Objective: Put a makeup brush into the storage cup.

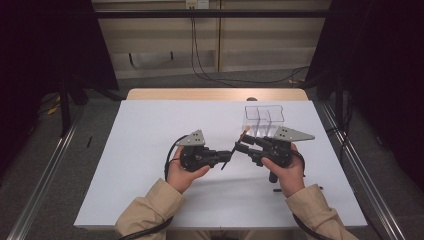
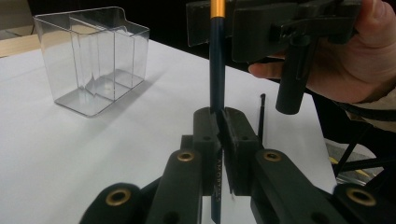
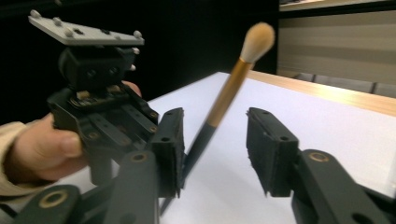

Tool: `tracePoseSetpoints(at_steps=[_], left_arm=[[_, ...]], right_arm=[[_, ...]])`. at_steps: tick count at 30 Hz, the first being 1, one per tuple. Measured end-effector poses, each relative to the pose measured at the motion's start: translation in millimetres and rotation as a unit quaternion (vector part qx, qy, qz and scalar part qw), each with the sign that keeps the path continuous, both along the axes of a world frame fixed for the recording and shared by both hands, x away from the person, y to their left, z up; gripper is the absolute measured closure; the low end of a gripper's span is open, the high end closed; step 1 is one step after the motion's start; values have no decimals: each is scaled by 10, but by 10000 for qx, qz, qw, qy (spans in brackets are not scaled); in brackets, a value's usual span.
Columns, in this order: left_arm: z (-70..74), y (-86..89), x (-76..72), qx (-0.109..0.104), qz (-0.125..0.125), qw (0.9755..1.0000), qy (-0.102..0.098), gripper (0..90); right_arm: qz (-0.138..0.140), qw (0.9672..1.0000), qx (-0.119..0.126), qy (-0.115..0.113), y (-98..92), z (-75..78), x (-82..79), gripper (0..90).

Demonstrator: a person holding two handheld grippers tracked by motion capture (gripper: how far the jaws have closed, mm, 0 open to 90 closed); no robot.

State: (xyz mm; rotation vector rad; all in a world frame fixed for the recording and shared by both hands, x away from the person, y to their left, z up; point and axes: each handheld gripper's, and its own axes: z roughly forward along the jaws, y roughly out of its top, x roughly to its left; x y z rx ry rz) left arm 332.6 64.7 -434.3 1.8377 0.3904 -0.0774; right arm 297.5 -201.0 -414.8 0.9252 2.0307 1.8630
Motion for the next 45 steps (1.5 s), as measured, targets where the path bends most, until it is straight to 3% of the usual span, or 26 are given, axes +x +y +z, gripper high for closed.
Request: tracePoseSetpoints(at_steps=[5,7,10,11,14,17,26,28,30,34,36,41,45], left_arm=[[-8,-16,-14,1,-45,10000,22,846],[-5,-22,-18,33,-62,10000,-10,846],[-11,-37,-24,-9,-101,9999,-51,841],[-15,-40,-24,-62,-96,9999,-31,862],[-28,-40,-10,-227,-53,9997,53,698],[-11,-27,-11,-242,-78,9997,-5,684],[16,13,-5,-479,-96,9987,-111,490],[20,26,-3,-446,-58,9988,-173,462],[26,39,-2,-440,-58,9990,-108,434],[24,58,10,-454,-61,9985,-299,326],[24,68,11,-463,-53,9985,-281,295],[20,98,25,-386,81,9987,-313,193],[28,129,29,-366,212,9980,-472,132]], right_arm=[[55,9998,155,108,27,-25,14,676],[75,9997,172,123,28,-32,20,767],[189,9987,412,245,37,-37,17,829],[198,9989,373,194,45,-23,10,839],[320,9986,385,155,54,26,3,841],[344,9990,269,48,60,78,-10,841],[352,9992,174,-51,37,114,-11,841],[365,9992,170,-63,29,114,-11,841],[361,9992,176,-58,22,120,-13,841],[398,9990,205,-91,14,126,-14,841],[403,9990,177,-88,14,126,-13,841],[409,9990,172,-93,13,124,-10,841],[427,9989,178,-104,5,128,-11,841]])
